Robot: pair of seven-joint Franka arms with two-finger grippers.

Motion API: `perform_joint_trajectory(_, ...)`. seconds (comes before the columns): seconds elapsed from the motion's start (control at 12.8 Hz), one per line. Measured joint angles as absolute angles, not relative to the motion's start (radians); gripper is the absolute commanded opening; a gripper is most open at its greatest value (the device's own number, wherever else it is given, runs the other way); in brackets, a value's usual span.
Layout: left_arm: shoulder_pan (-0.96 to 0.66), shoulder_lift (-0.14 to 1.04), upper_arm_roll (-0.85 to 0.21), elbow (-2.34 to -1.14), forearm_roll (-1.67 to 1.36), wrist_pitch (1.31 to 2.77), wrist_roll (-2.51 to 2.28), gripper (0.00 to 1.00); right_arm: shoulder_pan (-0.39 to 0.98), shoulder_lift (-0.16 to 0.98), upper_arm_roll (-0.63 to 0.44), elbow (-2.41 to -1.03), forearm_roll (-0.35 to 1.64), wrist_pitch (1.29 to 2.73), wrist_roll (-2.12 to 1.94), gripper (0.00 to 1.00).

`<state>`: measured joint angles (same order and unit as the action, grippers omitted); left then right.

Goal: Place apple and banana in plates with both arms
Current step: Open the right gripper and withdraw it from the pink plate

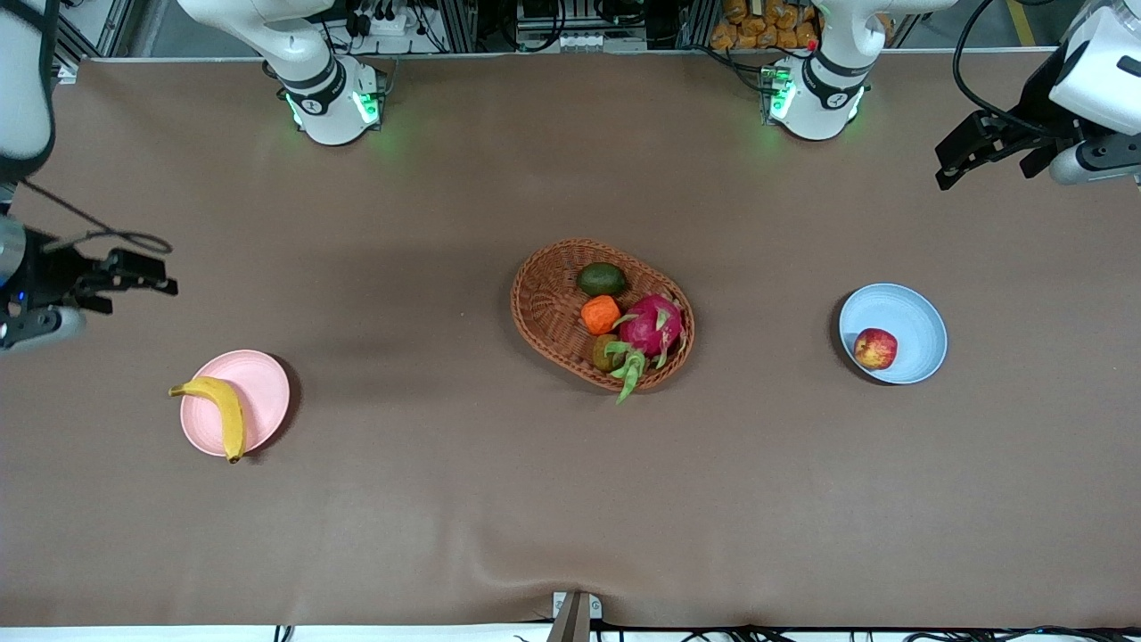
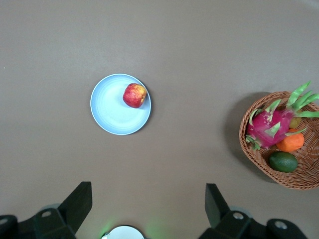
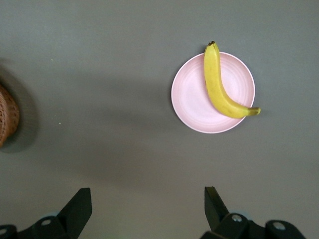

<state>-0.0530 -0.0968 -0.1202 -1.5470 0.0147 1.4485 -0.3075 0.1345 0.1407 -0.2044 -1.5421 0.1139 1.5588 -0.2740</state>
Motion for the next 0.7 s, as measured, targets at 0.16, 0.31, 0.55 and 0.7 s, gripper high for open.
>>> perform_joint_trajectory(0.16,-0.053,-0.096,-0.12,-1.547,0.015,1.448,-0.308,1.0,0.05,0.086,-0.093,-1.551,0.091,1.55,-0.198,1.0)
perform_joint_trajectory(0.31,-0.053,-0.096,-0.12,-1.547,0.015,1.448,-0.308,1.0,0.013,0.046,-0.078,-1.555,0.089,1.542,-0.19,1.0)
perform_joint_trajectory(0.55,-0.053,-0.096,-0.12,-1.547,0.015,1.449,-0.308,1.0,-0.029,-0.008,-0.057,-1.556,0.044,1.484,-0.132,1.0)
perform_joint_trajectory(0.7,-0.053,-0.096,-0.121,-1.546,0.015,1.449,-0.308,1.0,-0.039,-0.036,-0.036,-1.556,0.026,1.46,-0.073,1.0)
